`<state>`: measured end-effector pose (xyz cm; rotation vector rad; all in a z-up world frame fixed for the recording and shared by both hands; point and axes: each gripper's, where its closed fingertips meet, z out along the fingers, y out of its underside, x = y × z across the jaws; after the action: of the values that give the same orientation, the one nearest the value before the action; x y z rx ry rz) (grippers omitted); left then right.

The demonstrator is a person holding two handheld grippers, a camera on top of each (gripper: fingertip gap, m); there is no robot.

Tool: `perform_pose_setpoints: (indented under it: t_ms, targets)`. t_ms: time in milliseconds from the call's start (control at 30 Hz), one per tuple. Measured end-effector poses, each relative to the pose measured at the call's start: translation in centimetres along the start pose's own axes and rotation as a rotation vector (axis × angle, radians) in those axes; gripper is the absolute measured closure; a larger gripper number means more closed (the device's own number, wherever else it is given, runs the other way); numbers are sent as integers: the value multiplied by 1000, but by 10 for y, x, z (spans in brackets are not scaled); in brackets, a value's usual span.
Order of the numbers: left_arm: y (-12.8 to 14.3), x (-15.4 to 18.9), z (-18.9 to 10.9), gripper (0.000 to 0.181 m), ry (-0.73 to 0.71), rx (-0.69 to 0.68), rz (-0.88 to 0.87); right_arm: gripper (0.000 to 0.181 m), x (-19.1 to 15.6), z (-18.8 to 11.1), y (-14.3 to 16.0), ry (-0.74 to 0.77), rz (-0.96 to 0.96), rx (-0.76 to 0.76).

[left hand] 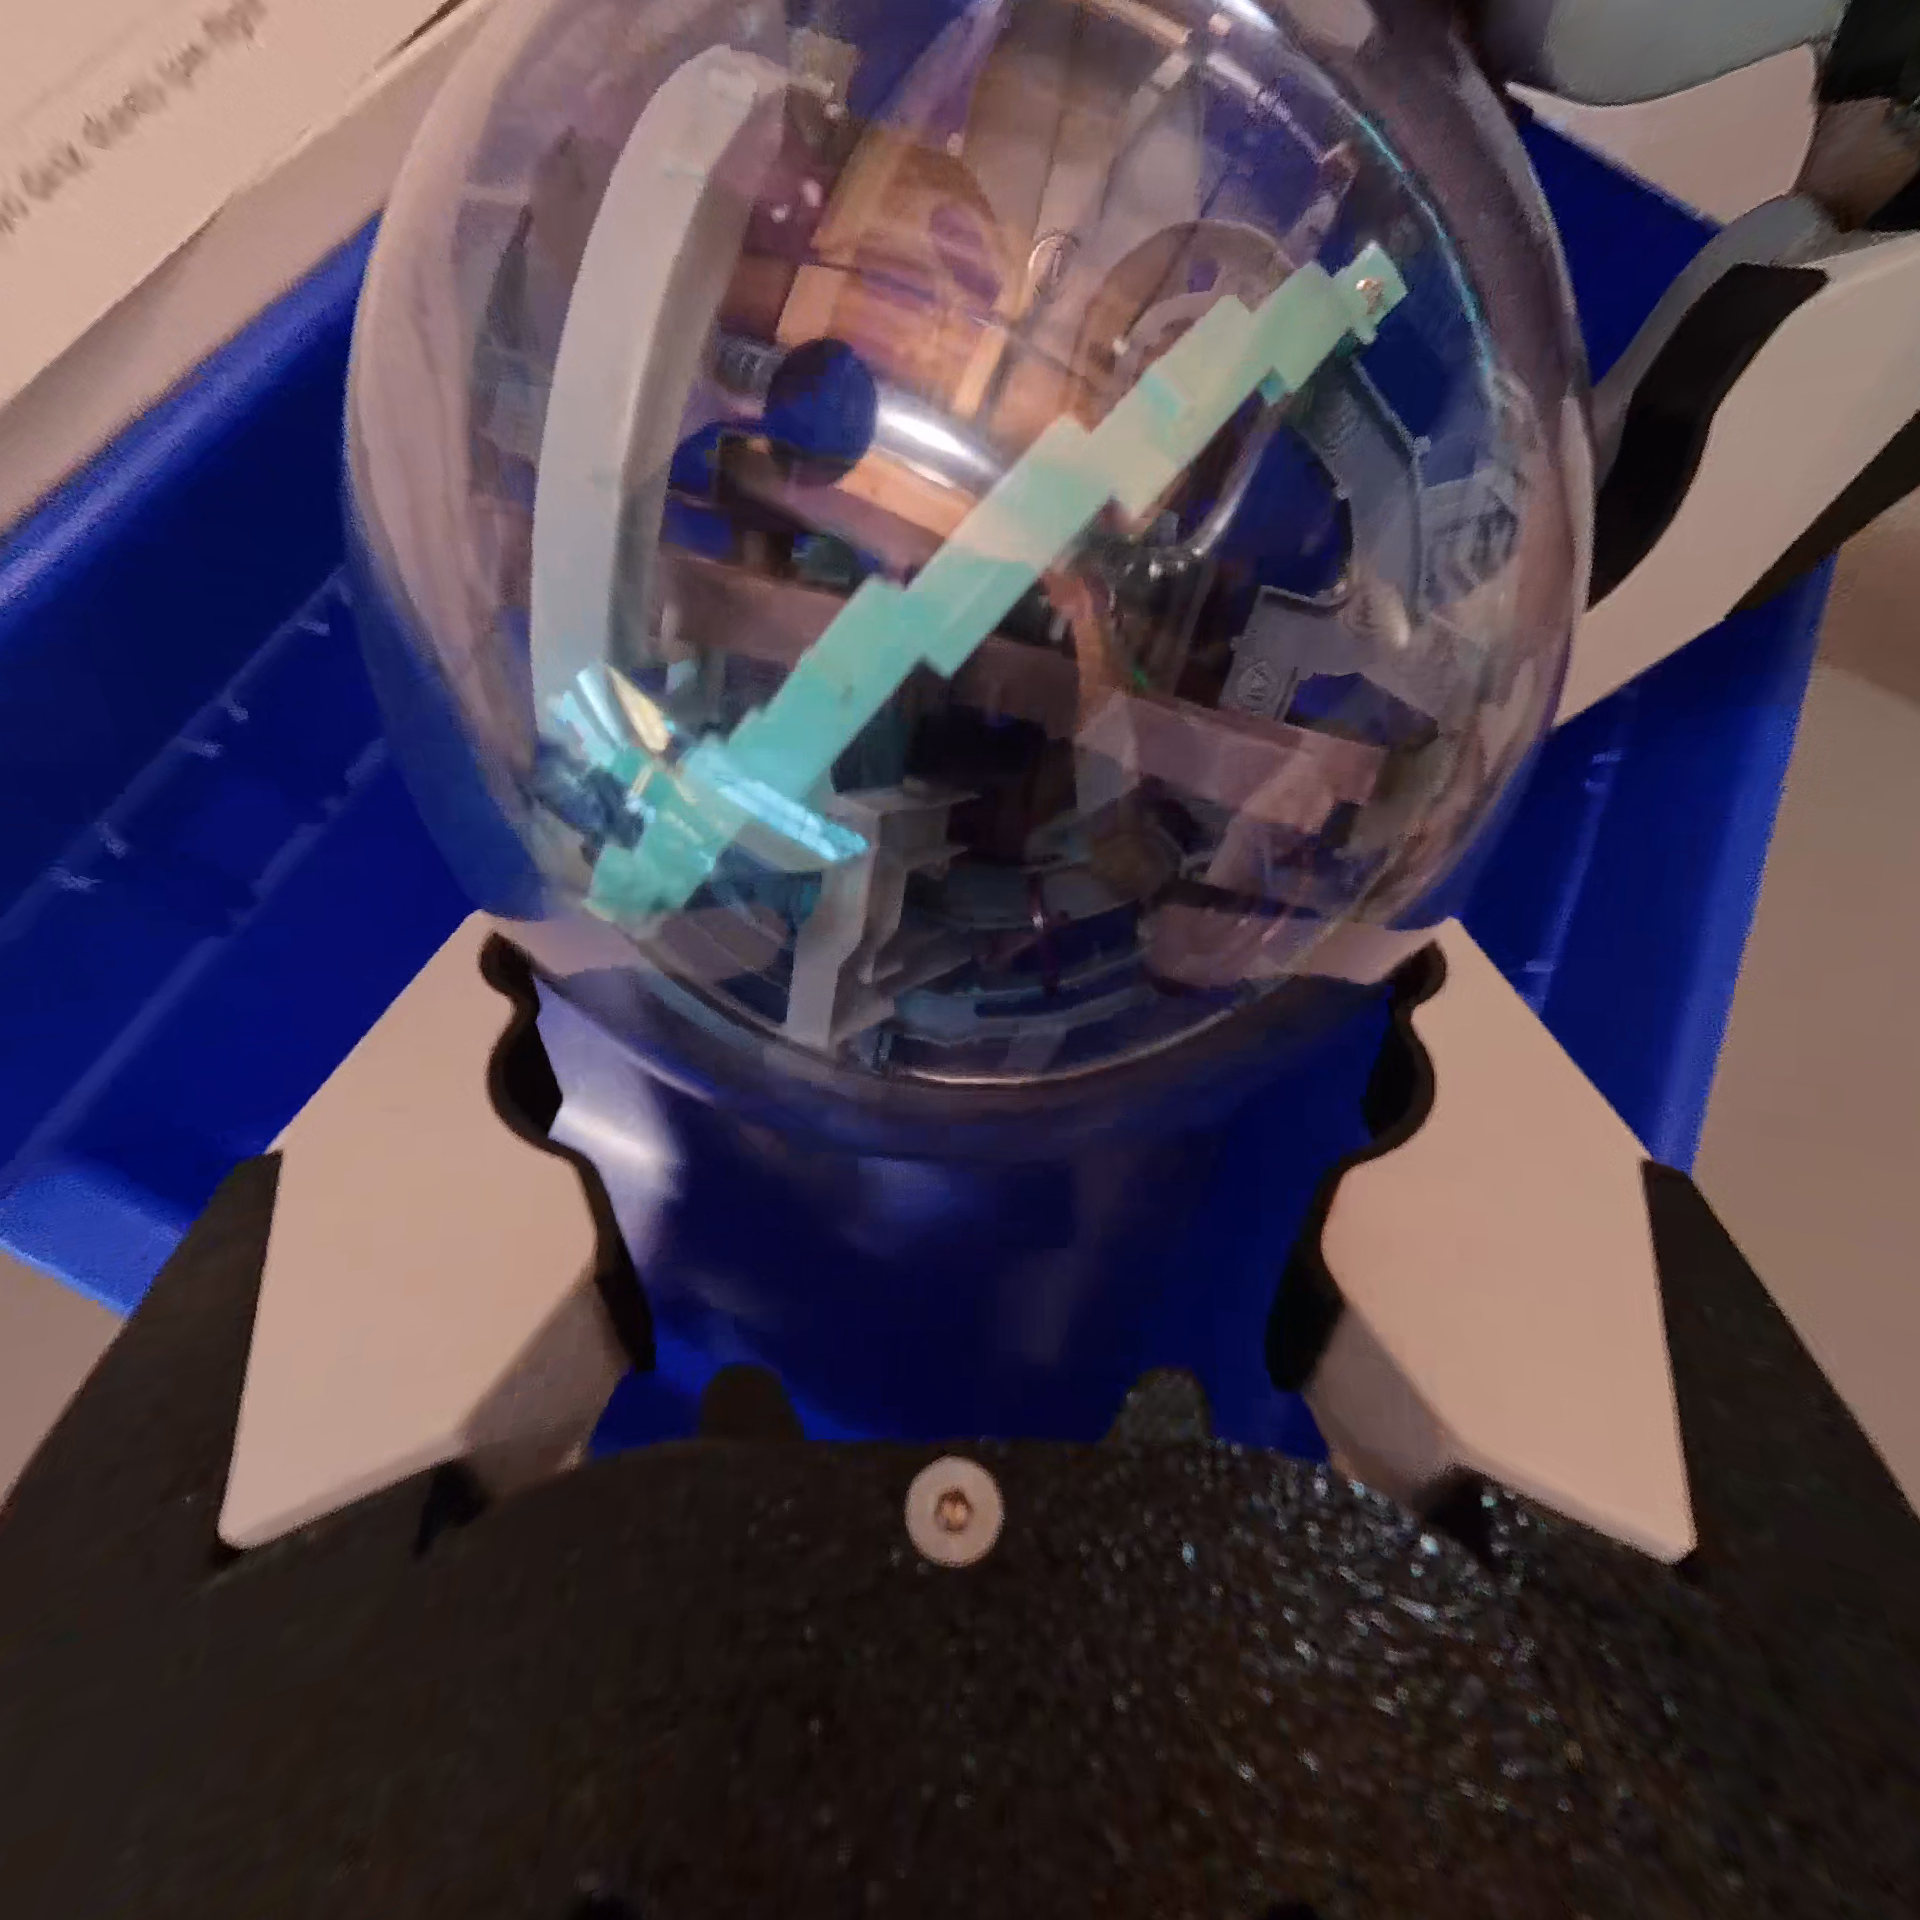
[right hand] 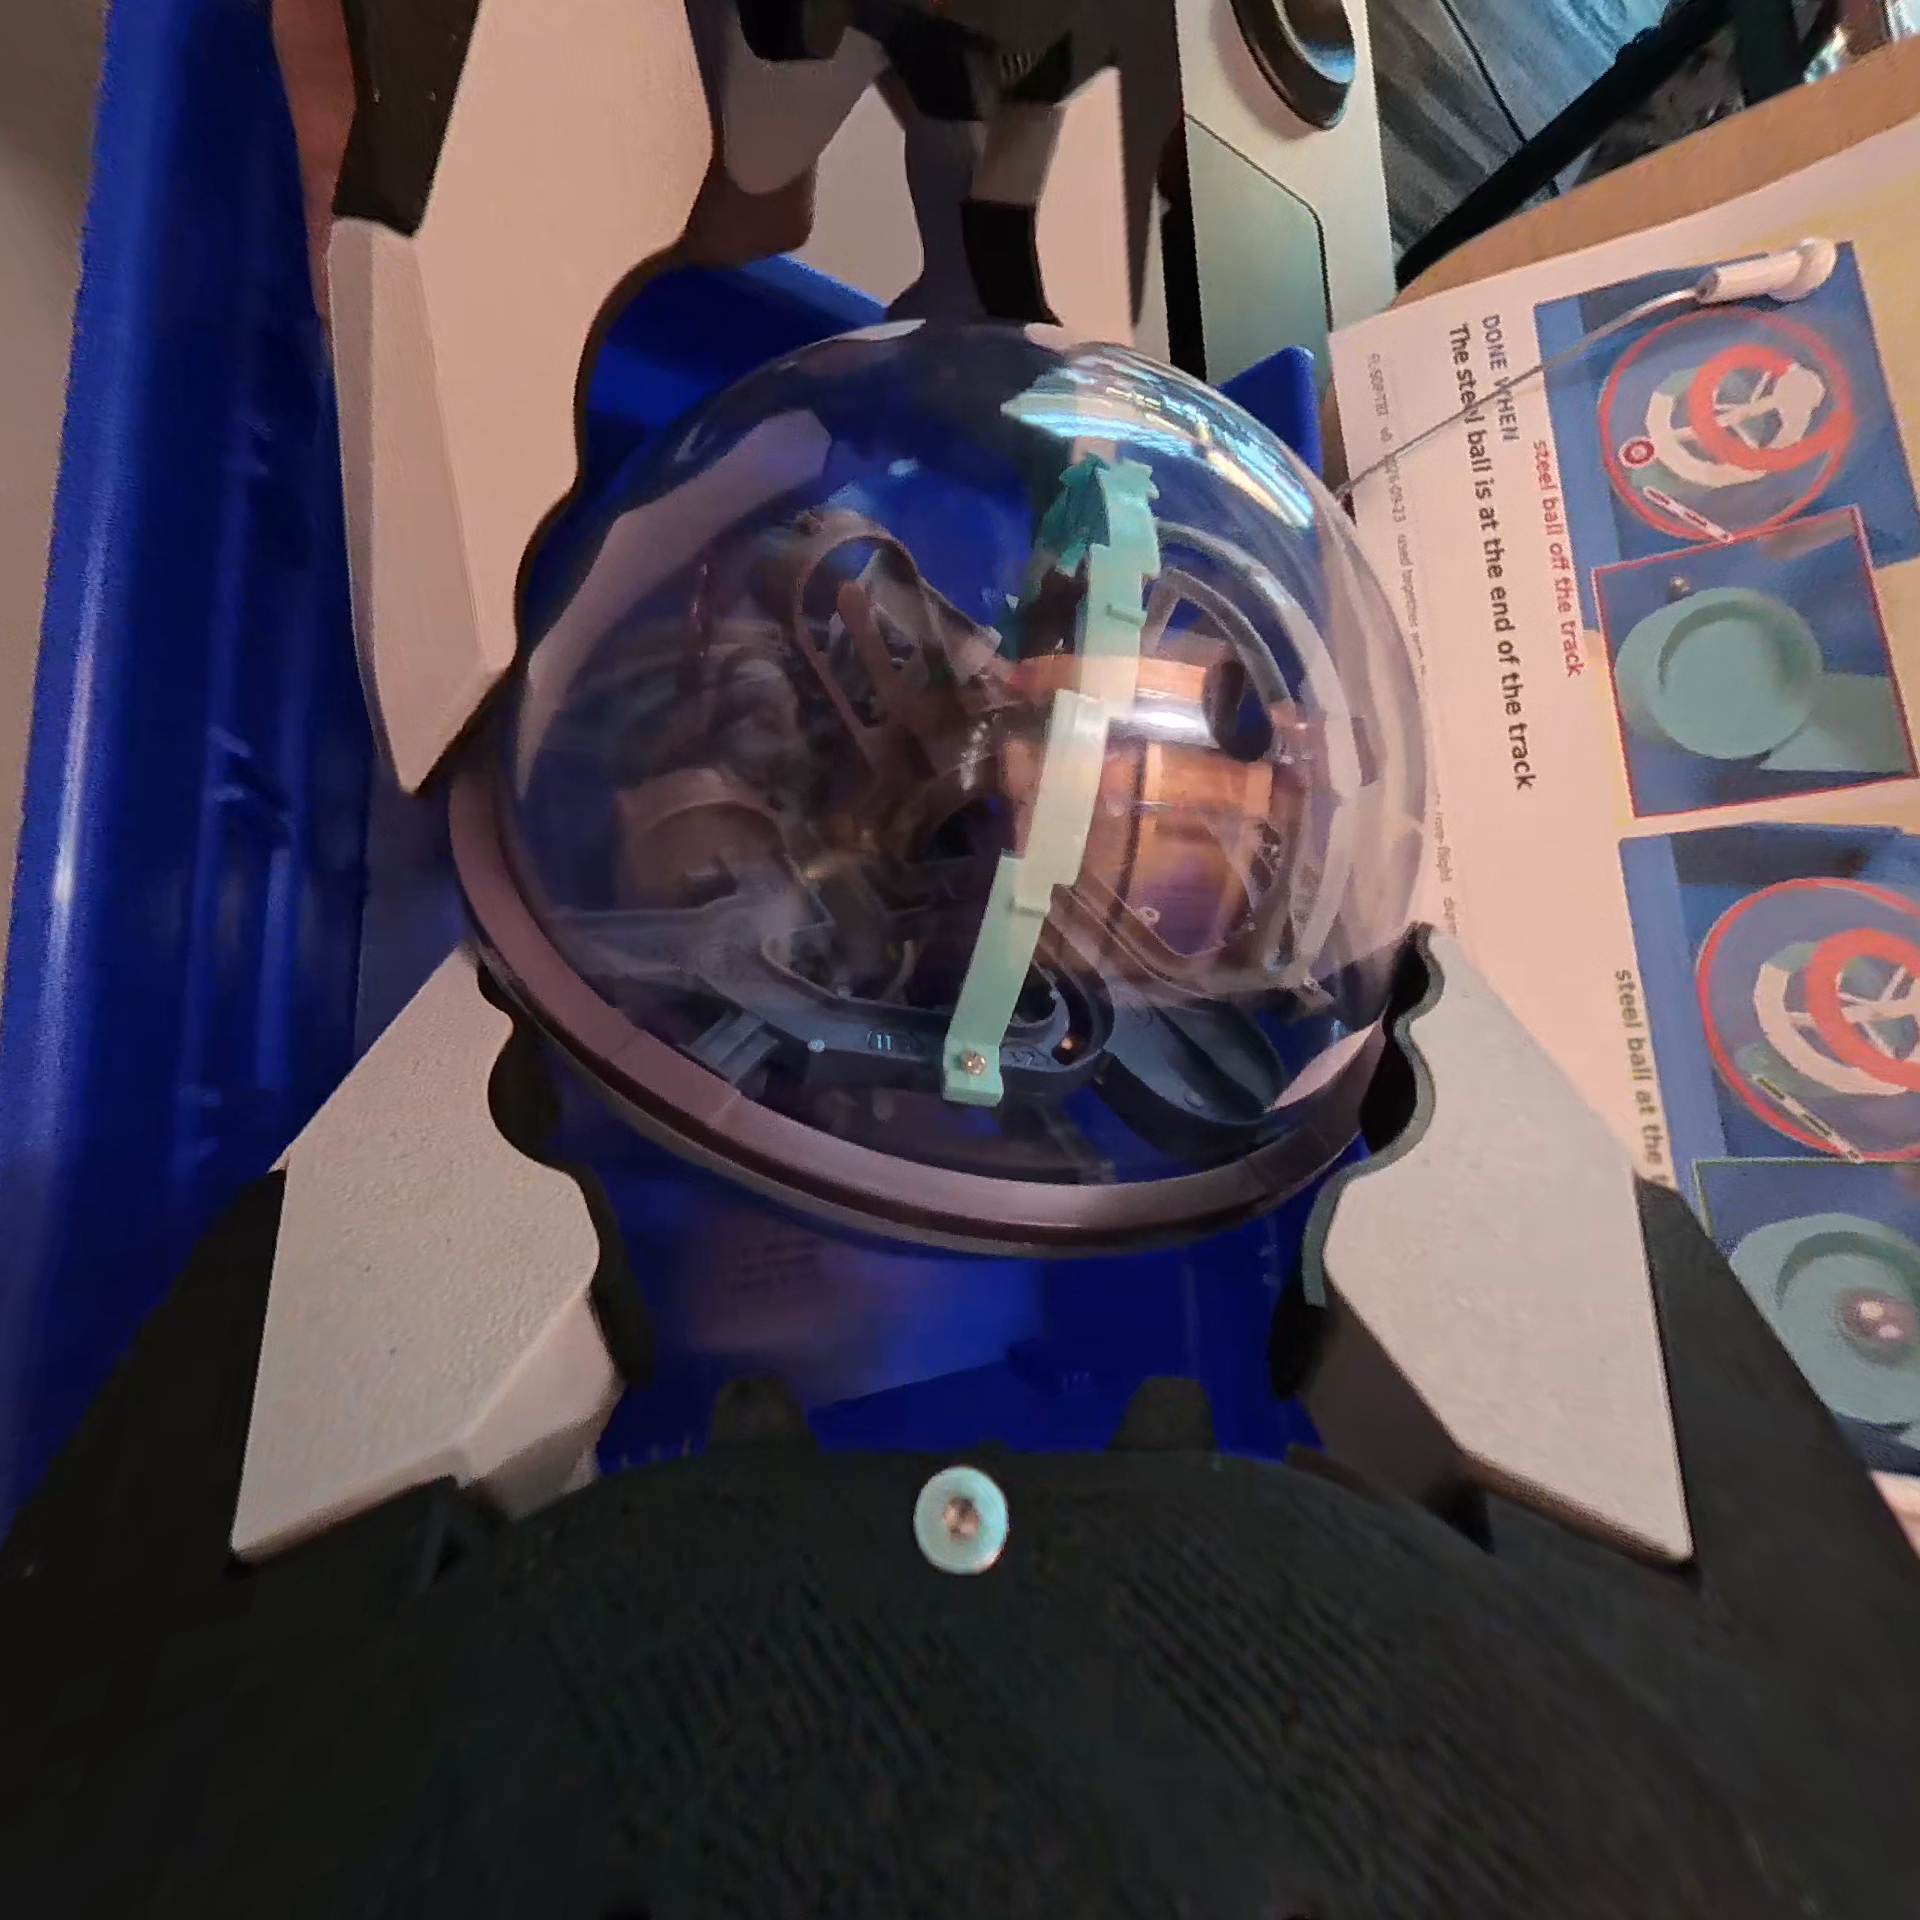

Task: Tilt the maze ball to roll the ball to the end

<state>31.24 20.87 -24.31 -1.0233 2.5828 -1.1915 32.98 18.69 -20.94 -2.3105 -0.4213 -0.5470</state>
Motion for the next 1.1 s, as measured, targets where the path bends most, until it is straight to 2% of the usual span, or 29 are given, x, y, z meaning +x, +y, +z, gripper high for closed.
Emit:
perform_pose_setpoints:
  t_ms: [33,133,300,433,533,800,933,1100]
  targets:
    - [1,2,-1,27,31,-3,-33,27,1,-1,1,-2,8,6]
    - [6,6,-2,29,125,-5,-155,29,0,-2,10,-24,40,-12]
    - [-8,8,-10,24,271,32,-377,25,-1,7,26,-24,18,-132]
    - [-7,10,-10,23,287,-47,-410,24,-1,9,28,-35,7,-151]
    - [-7,10,-10,23,277,-46,-382,23,0,9,29,-10,1,-155]
    - [-7,6,-3,23,149,47,-226,23,8,6,31,156,-171,-161]
    - [-8,2,-4,23,35,63,-97,23,18,2,25,297,-318,-146]
    - [-23,-2,-16,24,-111,140,58,23,32,-10,10,477,-440,-68]
